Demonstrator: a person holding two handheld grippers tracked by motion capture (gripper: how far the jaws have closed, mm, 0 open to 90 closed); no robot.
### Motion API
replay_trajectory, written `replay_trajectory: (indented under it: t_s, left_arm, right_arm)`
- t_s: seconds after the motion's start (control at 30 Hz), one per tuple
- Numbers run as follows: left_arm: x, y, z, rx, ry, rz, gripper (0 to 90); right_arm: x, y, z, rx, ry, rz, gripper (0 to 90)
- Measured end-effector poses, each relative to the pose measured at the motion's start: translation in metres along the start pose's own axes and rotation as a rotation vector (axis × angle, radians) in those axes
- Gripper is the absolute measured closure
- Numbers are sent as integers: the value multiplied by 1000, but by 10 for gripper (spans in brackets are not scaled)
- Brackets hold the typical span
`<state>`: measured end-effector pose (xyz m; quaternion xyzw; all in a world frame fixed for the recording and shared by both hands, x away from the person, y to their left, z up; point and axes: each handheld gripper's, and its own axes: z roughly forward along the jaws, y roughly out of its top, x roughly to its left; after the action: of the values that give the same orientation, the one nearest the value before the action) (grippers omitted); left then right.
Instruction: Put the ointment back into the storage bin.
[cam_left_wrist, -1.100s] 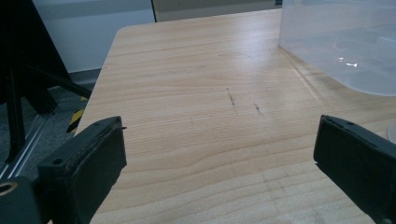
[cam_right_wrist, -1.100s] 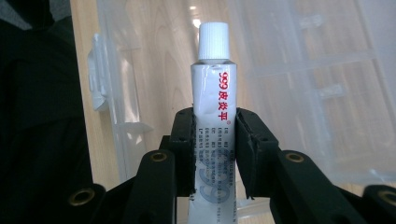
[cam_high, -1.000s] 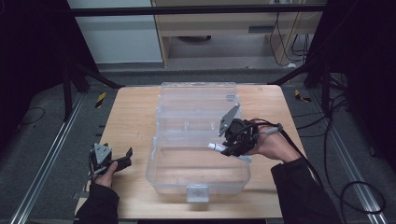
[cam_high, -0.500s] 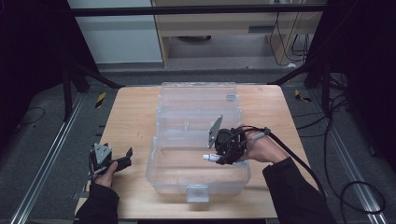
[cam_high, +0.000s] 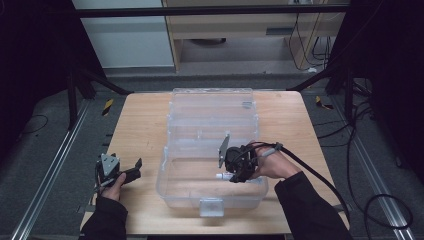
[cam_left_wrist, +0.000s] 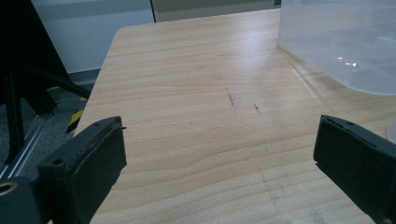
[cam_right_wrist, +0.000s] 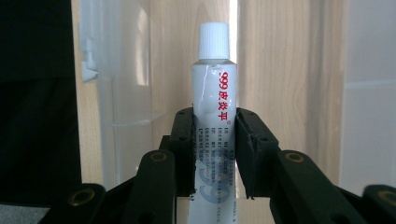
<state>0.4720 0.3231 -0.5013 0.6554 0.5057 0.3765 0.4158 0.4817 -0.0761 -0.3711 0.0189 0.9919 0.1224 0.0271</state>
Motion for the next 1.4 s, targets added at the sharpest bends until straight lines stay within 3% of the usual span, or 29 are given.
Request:
replay_trajectory:
  t_s: [0.7,1.4]
  left_arm:
    - [0,0,0,0,0,1,18]
    - [0,0,0,0,-1,2,18]
  right_arm:
    - [1,1,42,67,27,-16,697]
    - [0,-5,73,137,37,14,697]
